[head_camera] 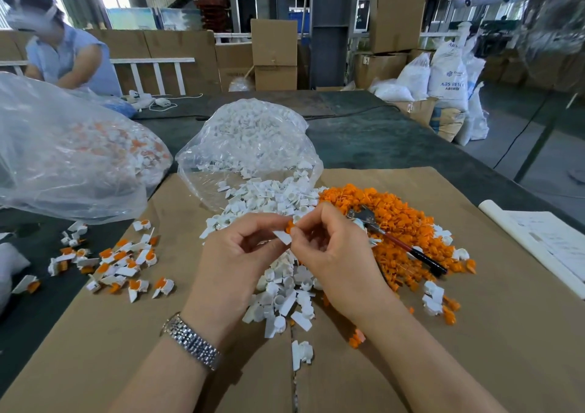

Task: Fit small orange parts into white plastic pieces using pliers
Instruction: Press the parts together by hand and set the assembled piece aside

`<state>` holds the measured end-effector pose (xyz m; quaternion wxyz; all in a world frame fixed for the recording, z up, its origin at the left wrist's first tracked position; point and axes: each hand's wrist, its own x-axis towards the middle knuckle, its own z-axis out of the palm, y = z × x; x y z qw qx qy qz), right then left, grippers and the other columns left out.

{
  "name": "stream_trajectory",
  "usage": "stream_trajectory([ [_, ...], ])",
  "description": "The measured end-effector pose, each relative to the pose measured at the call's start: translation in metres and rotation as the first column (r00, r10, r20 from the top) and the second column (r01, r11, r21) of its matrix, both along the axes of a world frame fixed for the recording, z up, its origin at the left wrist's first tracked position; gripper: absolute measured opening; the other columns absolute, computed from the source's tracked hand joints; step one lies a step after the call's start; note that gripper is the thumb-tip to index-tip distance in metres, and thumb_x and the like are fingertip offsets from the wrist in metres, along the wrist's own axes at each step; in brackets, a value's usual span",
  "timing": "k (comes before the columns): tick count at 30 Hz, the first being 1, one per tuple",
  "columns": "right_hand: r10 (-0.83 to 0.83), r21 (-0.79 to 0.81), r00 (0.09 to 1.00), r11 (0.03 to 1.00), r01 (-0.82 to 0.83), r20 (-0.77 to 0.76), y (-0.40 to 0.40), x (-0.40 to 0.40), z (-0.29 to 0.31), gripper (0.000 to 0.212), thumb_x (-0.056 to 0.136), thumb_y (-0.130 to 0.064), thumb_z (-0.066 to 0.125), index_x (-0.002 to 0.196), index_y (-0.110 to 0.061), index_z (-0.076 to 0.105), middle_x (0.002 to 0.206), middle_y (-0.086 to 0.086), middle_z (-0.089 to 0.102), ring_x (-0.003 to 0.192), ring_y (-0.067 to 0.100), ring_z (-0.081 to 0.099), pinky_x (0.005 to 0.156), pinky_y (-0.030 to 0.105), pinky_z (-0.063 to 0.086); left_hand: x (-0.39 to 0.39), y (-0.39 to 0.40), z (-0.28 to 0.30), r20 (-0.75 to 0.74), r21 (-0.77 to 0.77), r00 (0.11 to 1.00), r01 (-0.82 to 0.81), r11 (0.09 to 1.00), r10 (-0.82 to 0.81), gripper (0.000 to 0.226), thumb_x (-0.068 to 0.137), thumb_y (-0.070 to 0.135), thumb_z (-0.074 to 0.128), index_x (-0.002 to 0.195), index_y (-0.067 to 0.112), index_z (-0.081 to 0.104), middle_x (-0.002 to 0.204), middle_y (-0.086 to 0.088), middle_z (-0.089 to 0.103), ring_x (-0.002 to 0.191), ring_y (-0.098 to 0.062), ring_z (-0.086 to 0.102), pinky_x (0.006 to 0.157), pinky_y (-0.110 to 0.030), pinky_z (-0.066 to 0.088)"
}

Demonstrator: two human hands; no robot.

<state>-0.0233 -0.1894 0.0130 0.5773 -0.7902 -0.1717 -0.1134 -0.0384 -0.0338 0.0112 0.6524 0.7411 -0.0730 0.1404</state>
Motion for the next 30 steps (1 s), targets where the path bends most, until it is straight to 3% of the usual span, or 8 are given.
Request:
stream_trajectory([
  [4, -0.003, -0.025, 1.000, 1.000, 0.003, -0.001, -0.0039, 0.0009, -0.0001, 0.013, 0.093, -0.019, 0.069, 0.085, -0.026, 0.062, 0.070, -0.013, 0.060, 0.058, 0.001, 0.049, 0.055, 0.017, 0.044, -0.0011, 0.0002, 0.0020, 0.006, -0.016, 0.999, 0.031, 0.999, -0.031, 0.042, 0.088, -0.006, 0.071, 0.116, 0.025, 0.074, 0.103, 0.008, 0.078, 0.096, -0.008, 0.074, 0.079, -0.016, 0.056],
  [10, -0.032, -0.057, 0.997, 0.998, 0.029, -0.064, -0.0061, 0.0014, -0.0016, 0.010, 0.094, -0.022, 0.067, 0.087, -0.026, 0.062, 0.081, -0.009, 0.064, 0.056, -0.003, 0.053, 0.052, 0.012, 0.040, -0.0037, -0.0052, 0.0005, 0.083, 0.117, 0.996, -0.028, 0.993, 0.019, 0.050, 0.090, 0.000, 0.072, 0.129, 0.029, 0.062, 0.102, 0.013, 0.078, 0.094, -0.005, 0.074, 0.077, -0.016, 0.056],
  [14, -0.050, -0.020, 0.998, 0.999, 0.049, -0.047, -0.0032, 0.0008, 0.0003, 0.010, 0.094, -0.018, 0.068, 0.088, -0.023, 0.063, 0.091, -0.006, 0.065, 0.061, -0.001, 0.055, 0.059, 0.013, 0.044, -0.0027, -0.0085, -0.0011, 0.068, 0.089, 0.992, -0.117, 0.989, 0.111, 0.039, 0.088, -0.001, 0.074, 0.115, 0.027, 0.065, 0.100, 0.014, 0.077, 0.091, -0.006, 0.073, 0.072, -0.018, 0.057],
  [16, -0.066, 0.005, 0.998, 0.998, 0.066, -0.021, -0.0026, 0.0000, 0.0011, 0.008, 0.094, -0.017, 0.069, 0.089, -0.020, 0.063, 0.087, -0.006, 0.065, 0.059, 0.000, 0.057, 0.058, 0.013, 0.045, -0.0013, -0.0067, -0.0015, 0.021, 0.099, 0.988, -0.154, 0.983, 0.153, 0.024, 0.088, 0.006, 0.076, 0.101, 0.024, 0.068, 0.088, 0.008, 0.076, 0.077, -0.008, 0.073, 0.062, -0.017, 0.055],
  [18, -0.079, 0.007, 0.997, 0.997, 0.079, 0.008, -0.0020, -0.0012, 0.0010, 0.009, 0.093, -0.016, 0.070, 0.089, -0.019, 0.063, 0.086, -0.006, 0.065, 0.064, 0.002, 0.063, 0.059, 0.016, 0.049, -0.0013, -0.0053, -0.0016, -0.052, 0.068, 0.995, -0.080, 0.994, 0.084, 0.010, 0.091, 0.010, 0.073, 0.087, 0.019, 0.072, 0.077, 0.001, 0.076, 0.068, -0.014, 0.074, 0.056, -0.014, 0.052],
  [21, -0.112, -0.033, 0.992, 0.993, 0.114, 0.057, -0.0007, -0.0018, -0.0001, 0.010, 0.092, -0.016, 0.070, 0.087, -0.019, 0.062, 0.087, -0.005, 0.064, 0.079, 0.011, 0.067, 0.068, 0.027, 0.056, -0.0006, -0.0036, 0.0005, -0.185, -0.202, 0.980, 0.030, 0.979, -0.068, 0.017, 0.091, 0.005, 0.067, 0.078, 0.012, 0.076, 0.077, -0.012, 0.076, 0.072, -0.026, 0.076, 0.065, -0.023, 0.060],
  [24, -0.136, -0.063, 0.985, 0.988, 0.143, 0.109, 0.0007, -0.0032, -0.0002, 0.010, 0.091, -0.016, 0.071, 0.086, -0.019, 0.062, 0.086, -0.006, 0.062, 0.081, 0.011, 0.062, 0.070, 0.029, 0.054, 0.0020, -0.0019, 0.0033, -0.202, -0.383, 0.968, 0.064, 0.922, -0.151, 0.005, 0.082, 0.014, 0.078, 0.083, 0.010, 0.077, 0.084, -0.018, 0.075, 0.073, -0.029, 0.075, 0.074, -0.037, 0.063],
  [30, -0.050, -0.102, 0.994, 0.993, 0.060, 0.094, -0.0017, -0.0017, -0.0002, 0.010, 0.089, -0.015, 0.074, 0.087, -0.016, 0.065, 0.087, -0.004, 0.064, 0.080, 0.014, 0.064, 0.072, 0.032, 0.055, 0.0023, -0.0005, 0.0009, -0.189, -0.224, 0.979, 0.031, 0.974, -0.075, 0.011, 0.091, 0.011, 0.071, 0.081, 0.015, 0.074, 0.083, -0.016, 0.077, 0.074, -0.026, 0.077, 0.068, -0.028, 0.062],
])
